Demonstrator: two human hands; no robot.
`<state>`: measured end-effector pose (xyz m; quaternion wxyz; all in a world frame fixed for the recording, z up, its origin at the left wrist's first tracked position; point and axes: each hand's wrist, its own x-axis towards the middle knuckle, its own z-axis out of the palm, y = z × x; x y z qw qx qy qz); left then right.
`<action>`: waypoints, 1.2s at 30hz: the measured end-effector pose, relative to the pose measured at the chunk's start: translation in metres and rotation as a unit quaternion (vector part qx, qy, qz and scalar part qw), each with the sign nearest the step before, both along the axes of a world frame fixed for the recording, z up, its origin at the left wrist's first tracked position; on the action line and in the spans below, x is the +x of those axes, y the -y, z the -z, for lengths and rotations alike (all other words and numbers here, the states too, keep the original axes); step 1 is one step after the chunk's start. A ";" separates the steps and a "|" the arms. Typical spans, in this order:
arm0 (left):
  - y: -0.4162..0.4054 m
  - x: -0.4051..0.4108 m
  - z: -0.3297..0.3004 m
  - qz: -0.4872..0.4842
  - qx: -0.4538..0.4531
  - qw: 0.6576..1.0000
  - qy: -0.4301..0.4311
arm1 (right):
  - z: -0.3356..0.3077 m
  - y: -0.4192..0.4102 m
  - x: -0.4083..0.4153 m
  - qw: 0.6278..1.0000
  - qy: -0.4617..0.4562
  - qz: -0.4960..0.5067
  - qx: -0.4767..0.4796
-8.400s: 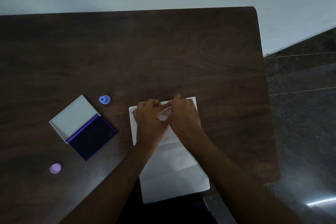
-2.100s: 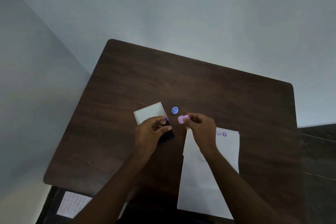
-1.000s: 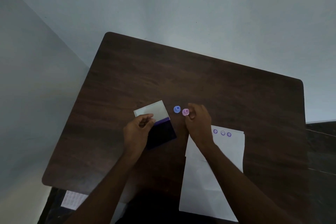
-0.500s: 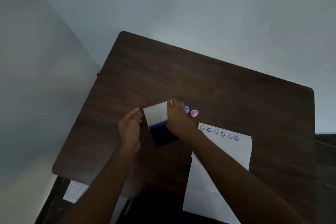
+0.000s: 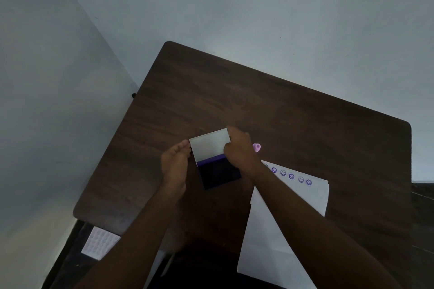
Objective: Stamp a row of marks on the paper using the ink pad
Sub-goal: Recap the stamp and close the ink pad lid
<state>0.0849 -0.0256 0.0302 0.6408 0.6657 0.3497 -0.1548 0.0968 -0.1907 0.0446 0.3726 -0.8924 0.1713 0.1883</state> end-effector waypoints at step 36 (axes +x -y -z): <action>-0.014 -0.080 0.016 0.128 -0.006 0.992 -0.005 | 0.018 0.024 -0.091 0.982 -0.040 0.165 0.080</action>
